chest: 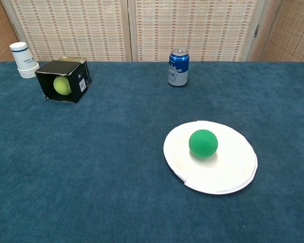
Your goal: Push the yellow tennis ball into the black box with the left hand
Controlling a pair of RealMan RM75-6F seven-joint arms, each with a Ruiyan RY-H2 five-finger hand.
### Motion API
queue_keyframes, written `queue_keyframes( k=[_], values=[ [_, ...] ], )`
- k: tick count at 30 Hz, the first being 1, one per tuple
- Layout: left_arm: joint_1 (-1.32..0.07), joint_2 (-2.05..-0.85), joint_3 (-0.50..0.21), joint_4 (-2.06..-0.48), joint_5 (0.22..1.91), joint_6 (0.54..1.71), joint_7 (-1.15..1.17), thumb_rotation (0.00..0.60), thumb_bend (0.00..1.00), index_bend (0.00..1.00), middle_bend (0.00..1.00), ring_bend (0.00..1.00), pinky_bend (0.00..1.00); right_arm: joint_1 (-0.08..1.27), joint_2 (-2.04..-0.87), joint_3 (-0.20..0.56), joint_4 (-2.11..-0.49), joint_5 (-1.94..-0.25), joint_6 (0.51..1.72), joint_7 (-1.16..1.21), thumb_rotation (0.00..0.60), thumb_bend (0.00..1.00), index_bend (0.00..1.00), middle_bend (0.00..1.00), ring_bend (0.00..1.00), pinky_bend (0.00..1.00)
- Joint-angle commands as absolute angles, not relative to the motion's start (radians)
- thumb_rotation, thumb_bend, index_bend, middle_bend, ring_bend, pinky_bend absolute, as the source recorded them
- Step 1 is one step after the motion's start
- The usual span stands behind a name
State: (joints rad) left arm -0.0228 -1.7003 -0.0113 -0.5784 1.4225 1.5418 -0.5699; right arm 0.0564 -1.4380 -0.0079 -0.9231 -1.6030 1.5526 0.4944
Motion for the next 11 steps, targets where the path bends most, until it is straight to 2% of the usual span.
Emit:
queue_keyframes(
  k=[1, 6, 11],
  values=[
    [-0.008, -1.705, -0.039, -0.571, 1.418, 1.592, -0.579, 0.41, 0.29, 0.14, 0.07, 0.0, 0.07, 0.057, -1.438, -0.008, -0.922, -1.604, 1.554, 0.498, 0.6, 0.0, 0.1, 0.0, 0.0, 0.0],
    [-0.009, -1.685, -0.049, -0.596, 1.433, 1.617, -0.588, 0.41, 0.29, 0.14, 0.08, 0.0, 0.07, 0.06, -1.437, -0.003, -0.923, -1.599, 1.551, 0.497, 0.6, 0.0, 0.1, 0.0, 0.0, 0.0],
    [-0.019, -1.682, -0.039, -0.614, 1.451, 1.589, -0.577, 0.412, 0.29, 0.14, 0.09, 0.0, 0.07, 0.064, -1.437, -0.003, -0.921, -1.594, 1.537, 0.498, 0.6, 0.0, 0.1, 0.0, 0.0, 0.0]
  ],
)
